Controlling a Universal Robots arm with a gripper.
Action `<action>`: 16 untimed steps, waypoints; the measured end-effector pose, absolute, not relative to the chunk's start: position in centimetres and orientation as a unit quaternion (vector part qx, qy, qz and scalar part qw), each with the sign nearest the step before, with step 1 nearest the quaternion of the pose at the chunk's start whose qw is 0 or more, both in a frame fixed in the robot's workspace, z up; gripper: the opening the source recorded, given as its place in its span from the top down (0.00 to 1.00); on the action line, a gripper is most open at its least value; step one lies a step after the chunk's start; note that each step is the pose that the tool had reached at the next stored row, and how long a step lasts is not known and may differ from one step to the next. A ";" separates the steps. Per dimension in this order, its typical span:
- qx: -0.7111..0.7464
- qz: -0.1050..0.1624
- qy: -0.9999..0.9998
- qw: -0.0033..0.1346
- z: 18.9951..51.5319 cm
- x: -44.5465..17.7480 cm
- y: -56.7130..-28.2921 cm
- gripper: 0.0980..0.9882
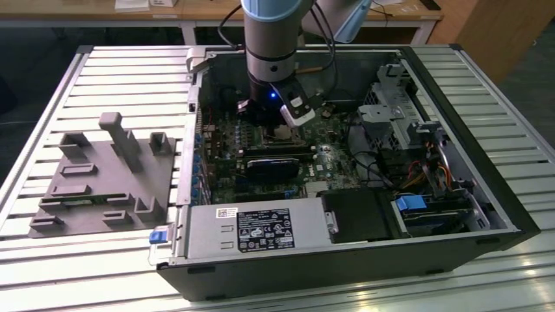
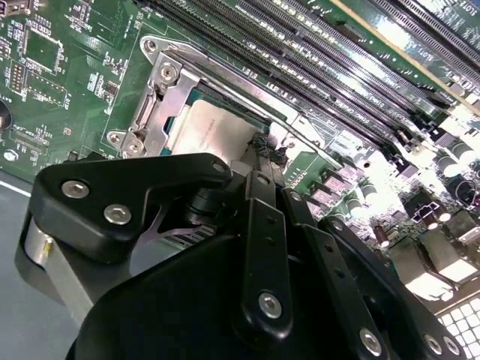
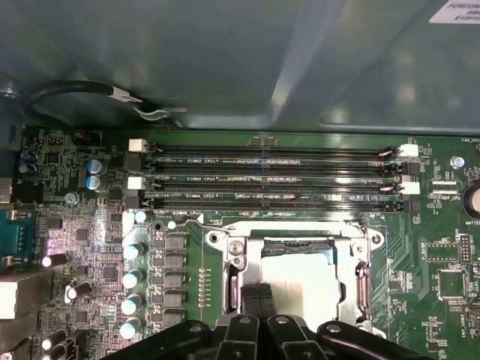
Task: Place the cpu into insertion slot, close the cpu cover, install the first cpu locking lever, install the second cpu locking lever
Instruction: 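Close the cpu cover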
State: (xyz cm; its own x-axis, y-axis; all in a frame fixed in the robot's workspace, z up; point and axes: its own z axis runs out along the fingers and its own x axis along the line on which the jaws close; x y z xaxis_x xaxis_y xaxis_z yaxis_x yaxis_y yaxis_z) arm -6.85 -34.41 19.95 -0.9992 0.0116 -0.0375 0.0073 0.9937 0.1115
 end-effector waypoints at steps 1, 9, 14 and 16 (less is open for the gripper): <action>0.005 0.056 0.998 0.019 20.0 -6.9 -34.4 1.00; 0.005 0.057 0.998 0.019 20.0 -6.8 -34.3 1.00; 0.004 0.039 0.999 0.019 20.4 -6.8 -34.3 1.00; 0.004 0.033 0.999 0.019 20.4 -6.7 -34.3 1.00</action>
